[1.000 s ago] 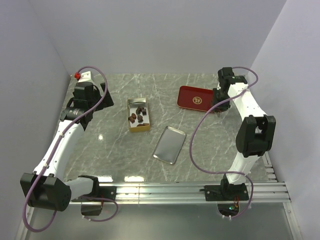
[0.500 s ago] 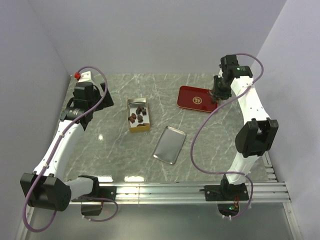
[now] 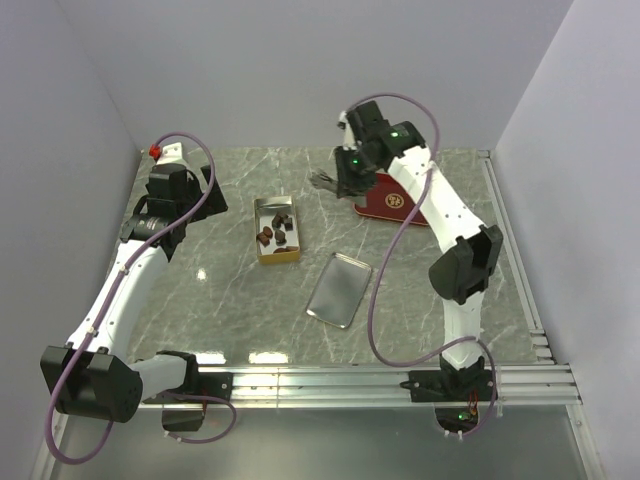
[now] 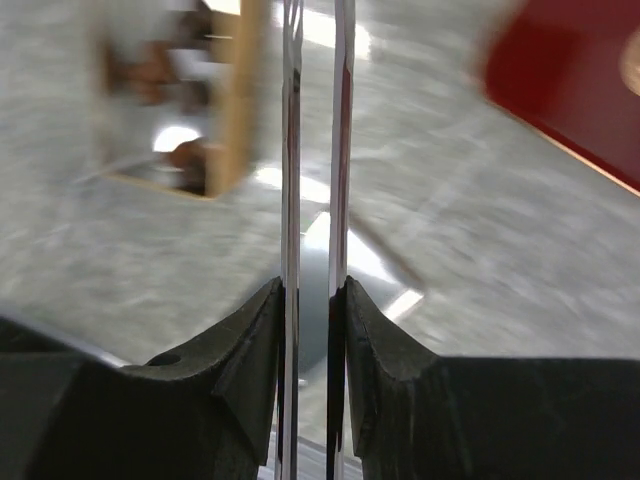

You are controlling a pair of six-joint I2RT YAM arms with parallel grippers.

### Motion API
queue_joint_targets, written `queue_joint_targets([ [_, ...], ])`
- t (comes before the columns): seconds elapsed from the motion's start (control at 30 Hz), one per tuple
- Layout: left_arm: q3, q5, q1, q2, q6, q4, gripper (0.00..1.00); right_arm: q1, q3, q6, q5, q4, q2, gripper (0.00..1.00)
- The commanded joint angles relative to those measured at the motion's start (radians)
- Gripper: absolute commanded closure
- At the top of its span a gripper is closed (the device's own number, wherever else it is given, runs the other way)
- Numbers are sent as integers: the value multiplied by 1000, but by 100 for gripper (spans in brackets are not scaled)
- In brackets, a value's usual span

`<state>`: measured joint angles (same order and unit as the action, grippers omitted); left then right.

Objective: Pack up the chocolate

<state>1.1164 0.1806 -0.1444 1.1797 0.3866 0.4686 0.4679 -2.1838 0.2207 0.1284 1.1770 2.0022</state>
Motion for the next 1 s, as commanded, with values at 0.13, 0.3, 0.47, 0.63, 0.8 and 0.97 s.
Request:
queue_joint_targets([
  [0.13,5,2,-4,-17,1,-35,1,159,-93,35,122,35,40,69],
  [0.3,-6,0,-4,-20,3,-39,1,221,-34,2,134,41,24,69],
  [0.47,-12,0,-4,-23,5,-39,1,244,-47,-15,123,81,36,69],
  [0.63,-15,-1,-4,-23,6,-39,0,245,-50,-17,116,93,33,65],
  [0.8,-17,-4,-4,-25,8,-42,1,247,-44,-15,119,90,32,58],
  [0.97,-15,-3,-4,-26,8,-39,1,247,-44,-14,126,87,33,56],
])
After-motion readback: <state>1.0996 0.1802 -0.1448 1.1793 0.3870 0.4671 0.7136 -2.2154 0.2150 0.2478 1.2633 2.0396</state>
